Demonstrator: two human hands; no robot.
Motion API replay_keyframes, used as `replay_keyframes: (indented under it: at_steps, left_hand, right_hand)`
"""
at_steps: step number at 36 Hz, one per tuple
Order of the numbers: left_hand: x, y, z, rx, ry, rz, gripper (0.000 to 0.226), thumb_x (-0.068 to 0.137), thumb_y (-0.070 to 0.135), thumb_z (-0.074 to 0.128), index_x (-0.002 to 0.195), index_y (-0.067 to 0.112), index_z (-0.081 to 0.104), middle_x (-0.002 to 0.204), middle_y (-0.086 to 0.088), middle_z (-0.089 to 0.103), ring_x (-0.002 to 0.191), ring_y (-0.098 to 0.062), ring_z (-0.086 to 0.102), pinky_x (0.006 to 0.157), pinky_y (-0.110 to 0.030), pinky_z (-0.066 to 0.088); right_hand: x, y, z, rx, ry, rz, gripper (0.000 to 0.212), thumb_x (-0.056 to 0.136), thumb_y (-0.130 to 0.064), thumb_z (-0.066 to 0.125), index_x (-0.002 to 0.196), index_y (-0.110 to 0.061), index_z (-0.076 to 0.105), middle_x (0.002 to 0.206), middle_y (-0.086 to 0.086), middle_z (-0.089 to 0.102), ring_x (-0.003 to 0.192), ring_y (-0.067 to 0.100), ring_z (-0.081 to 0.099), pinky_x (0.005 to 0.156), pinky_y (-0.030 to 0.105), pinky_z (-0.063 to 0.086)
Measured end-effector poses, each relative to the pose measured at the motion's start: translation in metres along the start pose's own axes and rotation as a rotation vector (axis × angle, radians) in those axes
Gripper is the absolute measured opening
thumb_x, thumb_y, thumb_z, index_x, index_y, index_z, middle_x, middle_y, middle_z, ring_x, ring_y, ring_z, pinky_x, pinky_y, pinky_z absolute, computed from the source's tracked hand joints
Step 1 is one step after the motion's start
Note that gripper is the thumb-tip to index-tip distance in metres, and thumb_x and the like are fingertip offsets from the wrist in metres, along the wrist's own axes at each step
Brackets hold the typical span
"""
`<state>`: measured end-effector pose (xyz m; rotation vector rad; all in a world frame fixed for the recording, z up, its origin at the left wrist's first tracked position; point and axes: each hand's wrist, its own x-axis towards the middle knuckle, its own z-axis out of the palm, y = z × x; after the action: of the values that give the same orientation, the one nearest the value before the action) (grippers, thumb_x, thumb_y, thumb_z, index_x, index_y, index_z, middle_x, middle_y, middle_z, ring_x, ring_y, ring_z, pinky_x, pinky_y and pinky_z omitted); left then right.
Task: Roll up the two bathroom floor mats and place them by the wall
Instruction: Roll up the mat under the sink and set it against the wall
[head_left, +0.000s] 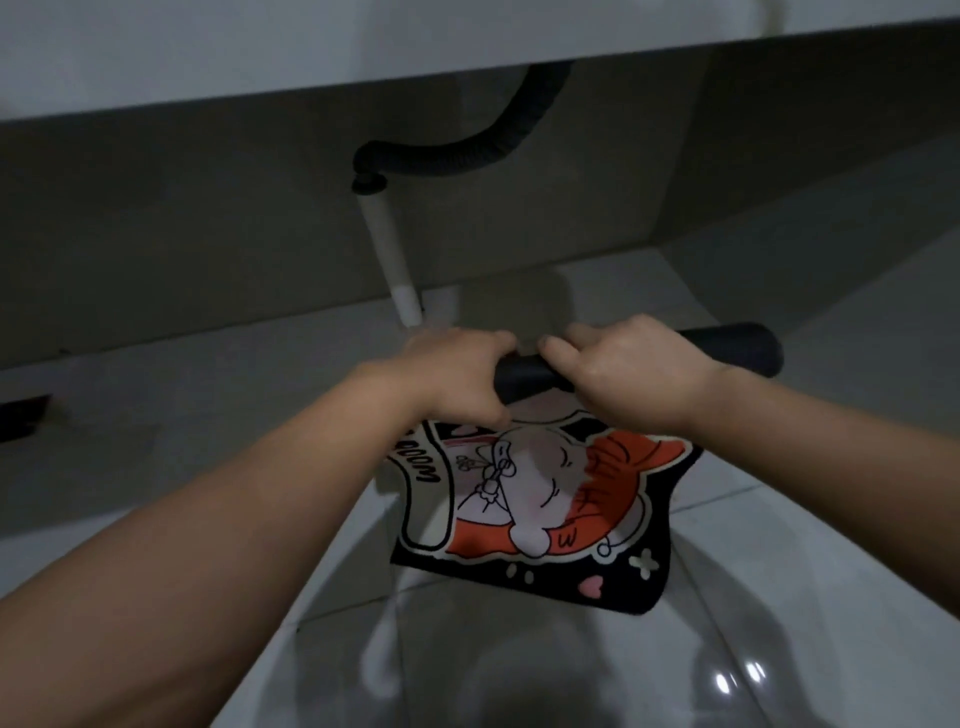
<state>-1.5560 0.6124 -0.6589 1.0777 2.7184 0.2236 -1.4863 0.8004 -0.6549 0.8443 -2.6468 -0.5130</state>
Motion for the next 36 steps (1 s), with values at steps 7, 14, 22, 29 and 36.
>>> replay_keyframes:
  at_steps: [7,14,22,29,36]
  left_hand:
    - [0.000,0.005,0.017,0.161,0.286,0.102,0.034,0.075,0.015,0.058,0.108,0.022,0.056,0.082,-0.005,0.064,0.073,-0.028,0.059,0.052,-0.029,0.030]
    - [-0.001,0.016,0.019,0.294,0.510,0.150,0.019,0.077,0.012,0.055,0.095,0.015,0.050,0.086,-0.006,0.061,0.072,-0.028,0.057,0.049,-0.030,0.018]
    - [0.004,0.009,0.009,0.044,0.051,0.012,0.048,0.057,0.047,0.069,0.093,0.029,0.043,0.073,0.008,0.051,0.067,-0.018,0.050,0.049,-0.028,0.036]
    - [0.001,-0.002,0.021,-0.012,0.198,0.052,0.023,0.073,0.019,0.062,0.092,0.025,0.051,0.080,-0.002,0.060,0.070,-0.022,0.056,0.049,-0.029,0.036]
    - [-0.004,0.003,0.027,0.248,0.494,0.149,0.019,0.074,0.019,0.063,0.089,0.019,0.050,0.077,-0.001,0.061,0.065,-0.024,0.057,0.045,-0.028,0.011]
  right_hand:
    - [-0.001,0.001,0.008,0.070,-0.040,0.035,0.047,0.077,-0.018,0.055,0.122,-0.016,0.044,0.085,0.005,0.057,0.061,0.025,0.057,0.044,0.029,0.029]
    - [0.007,0.019,0.005,0.629,-0.363,0.332,0.031,0.066,-0.033,0.068,0.088,-0.033,0.047,0.070,-0.010,0.053,0.067,0.017,0.056,0.053,0.029,0.040]
    - [0.000,0.003,0.015,0.173,-0.087,0.124,0.022,0.077,-0.019,0.060,0.096,-0.017,0.050,0.078,0.005,0.062,0.064,0.031,0.061,0.048,0.030,0.030]
    - [0.006,-0.005,0.005,0.058,-0.034,0.074,0.034,0.083,-0.035,0.057,0.111,-0.016,0.050,0.088,0.005,0.057,0.069,0.025,0.058,0.052,0.031,0.029]
    - [0.019,0.008,-0.008,0.521,-0.374,0.290,0.037,0.071,-0.048,0.063,0.100,-0.031,0.050,0.077,-0.007,0.049,0.066,0.013,0.050,0.049,0.027,0.031]
